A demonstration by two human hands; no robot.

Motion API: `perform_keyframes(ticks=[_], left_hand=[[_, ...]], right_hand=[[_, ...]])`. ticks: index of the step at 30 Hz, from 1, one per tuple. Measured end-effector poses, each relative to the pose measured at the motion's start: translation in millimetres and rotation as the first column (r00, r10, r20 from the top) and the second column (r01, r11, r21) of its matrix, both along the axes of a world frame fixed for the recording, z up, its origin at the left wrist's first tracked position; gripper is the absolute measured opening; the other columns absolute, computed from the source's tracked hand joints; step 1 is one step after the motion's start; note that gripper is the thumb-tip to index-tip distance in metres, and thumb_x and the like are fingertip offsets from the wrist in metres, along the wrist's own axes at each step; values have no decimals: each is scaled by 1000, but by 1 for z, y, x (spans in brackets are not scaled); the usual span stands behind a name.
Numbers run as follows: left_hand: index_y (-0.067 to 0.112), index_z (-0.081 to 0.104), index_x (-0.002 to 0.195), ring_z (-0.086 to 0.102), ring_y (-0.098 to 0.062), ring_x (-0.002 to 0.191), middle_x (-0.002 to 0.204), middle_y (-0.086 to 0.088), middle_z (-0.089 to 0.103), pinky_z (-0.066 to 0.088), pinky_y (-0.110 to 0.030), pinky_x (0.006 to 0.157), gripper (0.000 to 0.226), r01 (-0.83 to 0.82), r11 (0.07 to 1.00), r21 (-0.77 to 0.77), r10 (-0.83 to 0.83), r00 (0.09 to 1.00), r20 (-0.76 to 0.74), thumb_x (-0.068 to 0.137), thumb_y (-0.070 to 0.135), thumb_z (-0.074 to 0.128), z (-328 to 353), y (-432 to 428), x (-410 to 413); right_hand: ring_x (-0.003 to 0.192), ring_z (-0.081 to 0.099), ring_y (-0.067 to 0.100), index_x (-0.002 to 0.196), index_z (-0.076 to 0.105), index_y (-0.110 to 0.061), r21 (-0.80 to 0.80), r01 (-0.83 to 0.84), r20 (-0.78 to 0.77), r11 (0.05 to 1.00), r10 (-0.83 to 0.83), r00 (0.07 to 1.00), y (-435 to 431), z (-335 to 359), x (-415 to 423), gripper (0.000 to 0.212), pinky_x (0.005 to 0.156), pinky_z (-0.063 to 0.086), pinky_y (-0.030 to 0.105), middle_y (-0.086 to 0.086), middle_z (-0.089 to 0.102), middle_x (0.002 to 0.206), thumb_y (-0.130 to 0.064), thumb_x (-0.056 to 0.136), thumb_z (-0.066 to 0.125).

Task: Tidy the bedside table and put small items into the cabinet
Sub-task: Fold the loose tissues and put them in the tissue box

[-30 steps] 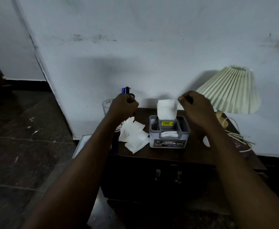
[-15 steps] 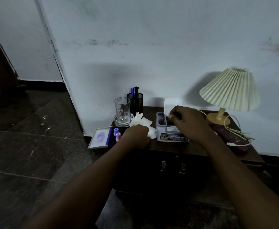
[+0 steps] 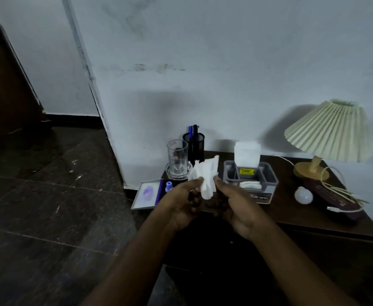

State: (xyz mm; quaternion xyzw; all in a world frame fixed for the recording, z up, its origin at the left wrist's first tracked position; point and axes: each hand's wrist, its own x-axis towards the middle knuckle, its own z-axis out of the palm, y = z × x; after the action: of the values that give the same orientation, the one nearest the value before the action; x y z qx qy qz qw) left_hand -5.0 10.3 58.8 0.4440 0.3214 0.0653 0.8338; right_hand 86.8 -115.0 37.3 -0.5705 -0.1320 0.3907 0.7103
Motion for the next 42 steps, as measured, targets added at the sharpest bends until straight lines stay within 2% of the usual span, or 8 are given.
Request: perform_keyframes(ticks=[5,11,21,26,31,35,39,42], left_hand=[[7,69,116,54,-23,77,90,-14,63,41,-30,61,27,-14,995,96,22,996,-89,95,24,67,-14,21,-3],[7,64,129,73,-24,72,102,-17,76,51,-26,49,41,10,996,92,1,993,-117,94,27,68,-27,46,-7],[15,69,124,77,-30,96,109,-12,78,64,-41,74,40,47,980,194,-58,997,53,97,44,65,-23,48,4],[-1,70,118,75,-37,99,111,-20,76,64,-42,70,27,-52,970,237,36,997,74,97,15,69,-26,44,11],[-2,67,111,76,-35,97,106,-19,77,65,-43,67,19,-239,957,166,226,969,96,95,8,70,-24,55,12],[1,72,101,78,-26,80,94,-16,79,63,-35,60,9,-210,958,193,185,973,140,95,7,68,-21,53,9],[9,82,82,78,-24,78,91,-15,79,64,-35,62,20,-88,976,201,47,979,199,95,9,67,-19,42,8],[7,76,100,76,-30,90,98,-16,79,65,-41,73,17,-76,975,211,32,978,204,100,16,62,-16,40,5]], right_hand=[[86,78,32,104,82,-22,128,25,-32,991,-22,999,21,-7,5,34,65,62,39,17,79,103,-47,101,59],[85,74,33,88,76,-10,-92,202,586,975,-111,802,46,-26,13,17,82,60,56,7,77,83,-20,98,68],[93,76,23,97,78,-19,-21,269,490,963,-225,842,58,-37,15,16,87,61,53,0,80,95,-15,99,63],[89,76,25,98,79,-15,-4,239,461,971,-211,862,49,-30,21,17,83,63,52,2,80,92,-20,102,63],[82,72,16,97,72,-17,162,413,715,896,-395,577,36,-18,27,16,69,58,34,2,75,86,-30,102,64],[82,75,11,98,76,-27,258,56,574,964,-200,794,35,-9,21,11,66,60,24,-2,79,88,-20,99,69],[83,76,6,105,76,-19,88,101,596,991,-134,792,45,-19,22,9,61,55,17,-5,81,95,-18,98,70],[91,77,14,112,76,-16,59,134,565,989,-144,812,46,-22,25,16,71,61,28,-4,80,100,-20,98,70]])
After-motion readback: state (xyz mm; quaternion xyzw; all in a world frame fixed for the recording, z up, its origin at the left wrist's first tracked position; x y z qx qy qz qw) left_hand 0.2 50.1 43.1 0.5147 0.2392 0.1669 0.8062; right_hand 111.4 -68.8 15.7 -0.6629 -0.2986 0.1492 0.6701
